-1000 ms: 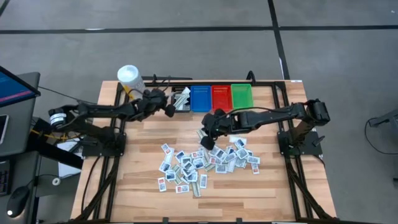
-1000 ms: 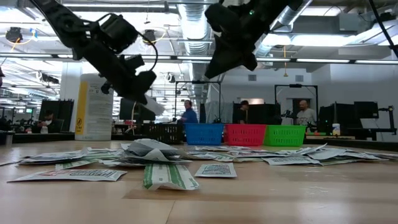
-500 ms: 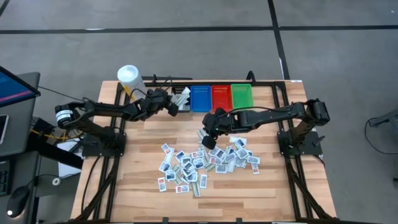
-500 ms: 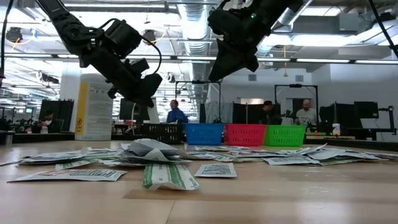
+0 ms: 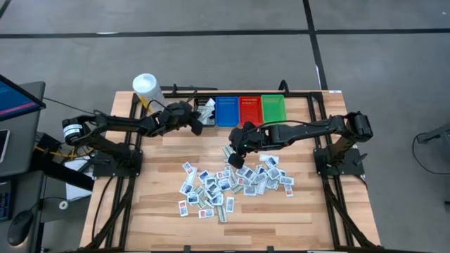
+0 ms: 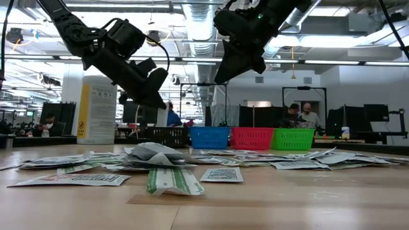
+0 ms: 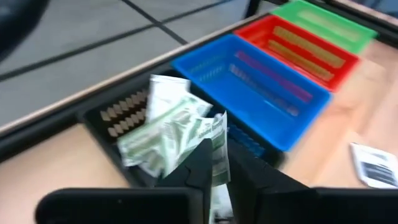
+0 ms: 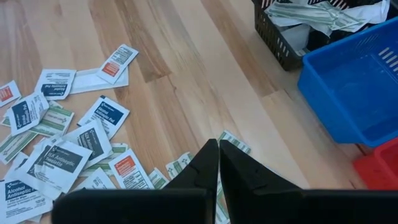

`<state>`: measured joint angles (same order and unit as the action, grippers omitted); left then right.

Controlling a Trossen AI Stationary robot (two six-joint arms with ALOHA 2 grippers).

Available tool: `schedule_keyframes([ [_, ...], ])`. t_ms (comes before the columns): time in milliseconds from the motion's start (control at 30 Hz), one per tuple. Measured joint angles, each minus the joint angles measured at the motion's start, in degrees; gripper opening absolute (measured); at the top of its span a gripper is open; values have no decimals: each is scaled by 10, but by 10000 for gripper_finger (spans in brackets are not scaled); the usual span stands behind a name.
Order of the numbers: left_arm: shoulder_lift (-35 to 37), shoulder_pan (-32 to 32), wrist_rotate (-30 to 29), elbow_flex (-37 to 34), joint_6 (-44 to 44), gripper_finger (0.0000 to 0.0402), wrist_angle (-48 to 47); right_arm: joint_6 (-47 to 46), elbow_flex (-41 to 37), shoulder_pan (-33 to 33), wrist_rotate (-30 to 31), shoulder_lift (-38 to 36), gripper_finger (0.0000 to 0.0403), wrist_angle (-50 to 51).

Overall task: Pick & Place First Aid Supplies
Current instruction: Put the green bandage pack in the black bin

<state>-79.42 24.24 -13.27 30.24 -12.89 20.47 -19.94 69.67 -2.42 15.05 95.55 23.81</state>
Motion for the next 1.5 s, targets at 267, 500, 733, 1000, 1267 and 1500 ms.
schedule_keyframes([
  [267, 0, -13, 68, 0, 0, 75, 0, 0, 0, 0, 0, 0, 10, 0],
  [500, 0, -30, 71, 0, 0, 91, -25, 0, 0, 0, 0, 0, 10, 0],
  [733, 0, -34, 71, 0, 0, 124, -76, -1, 0, -1, 0, 0, 10, -1],
  [1000, 0, -32, 44, 0, 34, 183, -82, -2, 0, -1, 0, 0, 10, -3],
  [1267, 3, -57, 112, 0, 37, 204, -50, -2, 0, -1, 0, 0, 10, -3],
  [1500, 3, -126, 157, 0, 103, 193, -68, -1, 0, -1, 0, 0, 10, -3],
])
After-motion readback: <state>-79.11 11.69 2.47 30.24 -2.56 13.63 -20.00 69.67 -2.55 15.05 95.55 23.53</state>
